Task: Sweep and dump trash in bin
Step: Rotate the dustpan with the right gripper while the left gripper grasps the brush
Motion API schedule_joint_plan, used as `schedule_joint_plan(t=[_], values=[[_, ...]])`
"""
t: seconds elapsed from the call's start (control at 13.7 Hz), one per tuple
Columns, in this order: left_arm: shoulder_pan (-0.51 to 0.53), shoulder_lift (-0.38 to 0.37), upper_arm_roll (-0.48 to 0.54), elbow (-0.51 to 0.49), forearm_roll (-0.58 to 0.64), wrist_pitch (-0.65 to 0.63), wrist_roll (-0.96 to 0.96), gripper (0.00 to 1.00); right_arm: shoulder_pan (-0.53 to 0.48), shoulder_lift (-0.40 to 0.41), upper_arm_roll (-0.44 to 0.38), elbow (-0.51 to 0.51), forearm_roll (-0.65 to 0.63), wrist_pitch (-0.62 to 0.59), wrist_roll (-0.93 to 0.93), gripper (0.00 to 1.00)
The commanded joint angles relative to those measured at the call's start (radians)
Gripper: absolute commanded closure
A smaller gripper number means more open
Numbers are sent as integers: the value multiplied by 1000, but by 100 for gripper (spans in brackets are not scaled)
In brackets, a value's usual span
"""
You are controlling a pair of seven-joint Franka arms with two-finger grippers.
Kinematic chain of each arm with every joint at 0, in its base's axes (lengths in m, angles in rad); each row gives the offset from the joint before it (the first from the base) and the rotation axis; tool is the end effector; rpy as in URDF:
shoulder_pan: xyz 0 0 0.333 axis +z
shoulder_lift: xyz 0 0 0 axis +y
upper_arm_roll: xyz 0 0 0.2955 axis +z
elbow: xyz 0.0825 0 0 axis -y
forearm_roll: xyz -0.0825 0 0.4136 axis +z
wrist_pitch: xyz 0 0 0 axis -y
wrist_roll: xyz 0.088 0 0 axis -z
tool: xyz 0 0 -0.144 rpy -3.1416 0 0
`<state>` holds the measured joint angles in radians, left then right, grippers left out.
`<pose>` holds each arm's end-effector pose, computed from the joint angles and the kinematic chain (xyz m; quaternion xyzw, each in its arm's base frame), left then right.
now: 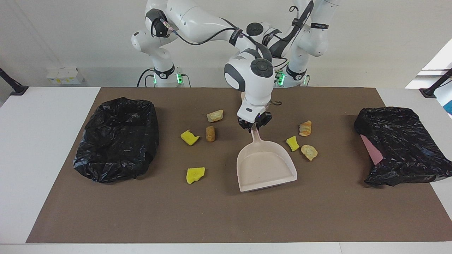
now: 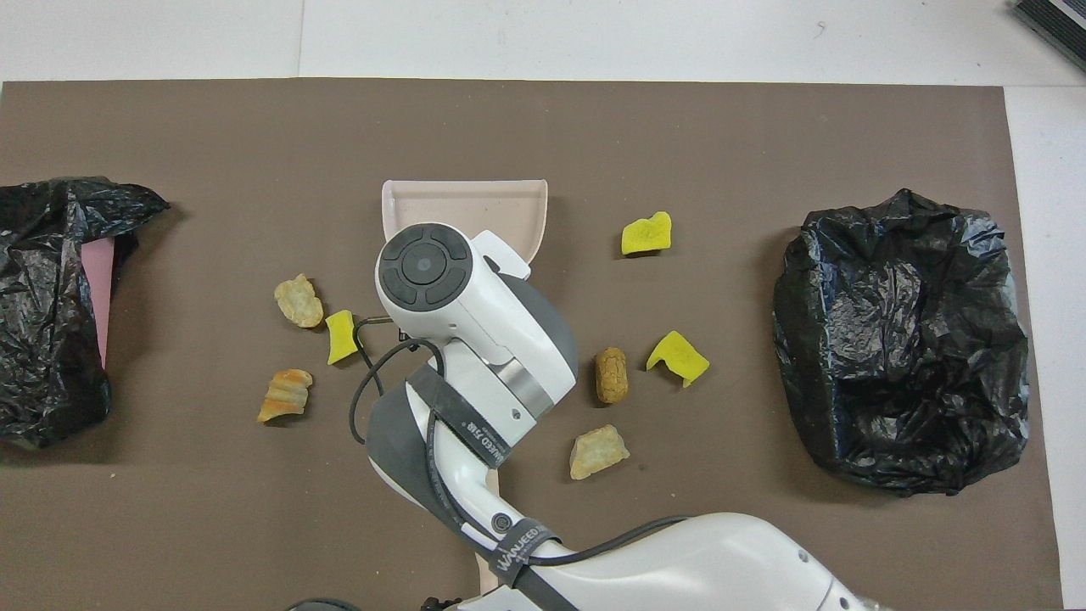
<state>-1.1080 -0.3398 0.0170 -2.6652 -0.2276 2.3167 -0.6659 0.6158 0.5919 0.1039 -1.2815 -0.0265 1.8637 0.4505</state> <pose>0.1861 -0.3819 0.2720 0.9872 -0.1343 -0.0690 0.0513 0.5668 0.4747 0.3445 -0.9915 -0.1294 0.0118 0.0117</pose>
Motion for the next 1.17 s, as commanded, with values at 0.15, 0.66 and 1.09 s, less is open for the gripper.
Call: schedule_joint_plan(t=[0.15, 0.66, 1.09], values=[[-12, 31, 14, 13, -12, -5, -12, 19, -73, -50, 7, -48, -33, -6, -411, 100], [-1, 53, 18, 31, -13, -8, -11, 100, -140, -53, 7, -82, -35, -15, -1012, 100], [141, 42, 26, 94, -12, -150, -137, 100, -145, -107, 5, -188, -121, -14, -1298, 100]])
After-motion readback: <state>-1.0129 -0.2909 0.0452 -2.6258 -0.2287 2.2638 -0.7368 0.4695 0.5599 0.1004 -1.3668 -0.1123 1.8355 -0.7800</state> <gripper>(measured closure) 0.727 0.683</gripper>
